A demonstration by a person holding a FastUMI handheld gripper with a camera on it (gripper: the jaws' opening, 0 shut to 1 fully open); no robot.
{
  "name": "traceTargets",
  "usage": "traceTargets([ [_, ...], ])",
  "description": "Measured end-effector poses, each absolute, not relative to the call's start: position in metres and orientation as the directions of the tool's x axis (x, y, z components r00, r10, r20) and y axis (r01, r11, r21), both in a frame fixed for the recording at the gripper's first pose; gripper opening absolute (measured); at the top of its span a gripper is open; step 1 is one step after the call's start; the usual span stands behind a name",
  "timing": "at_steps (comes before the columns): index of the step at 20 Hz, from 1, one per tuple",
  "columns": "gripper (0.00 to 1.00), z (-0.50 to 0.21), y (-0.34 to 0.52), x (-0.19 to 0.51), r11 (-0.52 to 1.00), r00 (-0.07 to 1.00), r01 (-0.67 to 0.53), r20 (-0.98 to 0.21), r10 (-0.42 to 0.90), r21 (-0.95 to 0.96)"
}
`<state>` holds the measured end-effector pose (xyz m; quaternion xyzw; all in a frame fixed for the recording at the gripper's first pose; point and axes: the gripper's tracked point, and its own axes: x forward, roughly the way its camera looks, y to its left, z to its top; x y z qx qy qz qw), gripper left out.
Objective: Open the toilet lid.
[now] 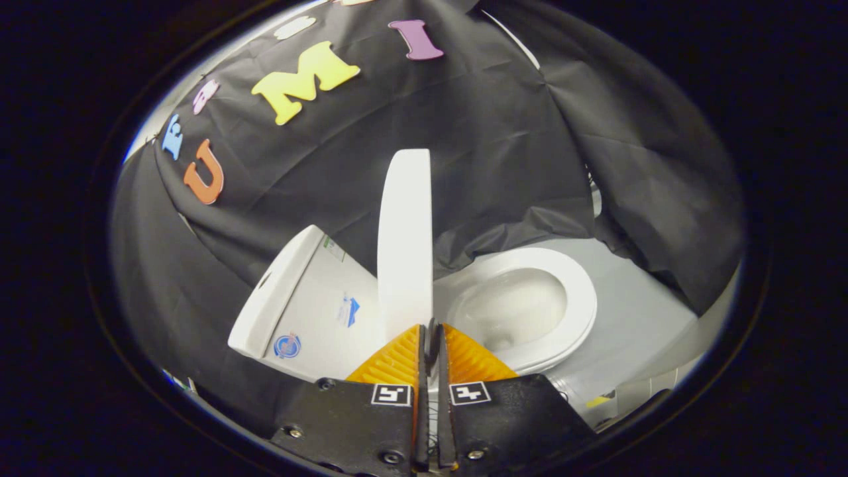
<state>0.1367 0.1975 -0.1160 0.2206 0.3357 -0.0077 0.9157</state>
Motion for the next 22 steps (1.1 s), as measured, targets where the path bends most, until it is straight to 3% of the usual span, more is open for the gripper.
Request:
traceTargets([
  [22, 0.14, -0.095, 0.309, 0.147, 0.974, 0.8, 0.004, -0.586, 0.132, 0.226],
])
